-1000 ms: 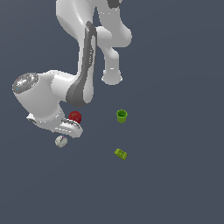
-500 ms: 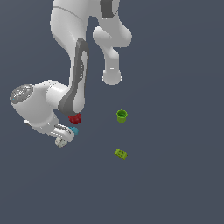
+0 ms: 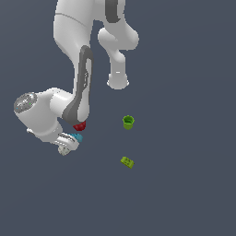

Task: Pick up a designated object from a clutter of objects.

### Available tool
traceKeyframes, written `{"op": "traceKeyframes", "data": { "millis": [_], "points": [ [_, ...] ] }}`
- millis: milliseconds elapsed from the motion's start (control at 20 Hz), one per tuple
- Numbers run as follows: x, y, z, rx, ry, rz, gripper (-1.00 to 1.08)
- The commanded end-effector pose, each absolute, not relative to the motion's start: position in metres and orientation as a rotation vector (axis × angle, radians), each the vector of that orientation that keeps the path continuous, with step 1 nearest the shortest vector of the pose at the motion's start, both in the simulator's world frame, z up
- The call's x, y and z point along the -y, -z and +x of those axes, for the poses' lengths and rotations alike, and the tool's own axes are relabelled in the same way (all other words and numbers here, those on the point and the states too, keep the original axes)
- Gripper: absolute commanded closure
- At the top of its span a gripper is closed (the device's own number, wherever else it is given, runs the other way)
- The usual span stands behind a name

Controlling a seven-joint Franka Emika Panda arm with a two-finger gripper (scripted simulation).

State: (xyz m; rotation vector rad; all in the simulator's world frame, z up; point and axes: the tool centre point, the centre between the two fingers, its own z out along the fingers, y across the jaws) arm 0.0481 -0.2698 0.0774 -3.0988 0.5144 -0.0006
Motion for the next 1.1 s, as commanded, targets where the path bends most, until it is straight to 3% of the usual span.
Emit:
{"op": "traceKeyframes", "data": {
  "millis": [0,450,500,1050],
  "points": [
    [0.27,-0.065,0.047,-0.515,-0.001,-3.099,-0.92],
    [0.271,-0.038,0.048,-0.516,-0.001,-3.099,-0.92],
    [0.271,-0.038,0.048,-0.516,-0.001,-3.099,1.08],
    [0.271,-0.039,0.048,-0.516,0.0,-3.099,1.08]
  ]
}}
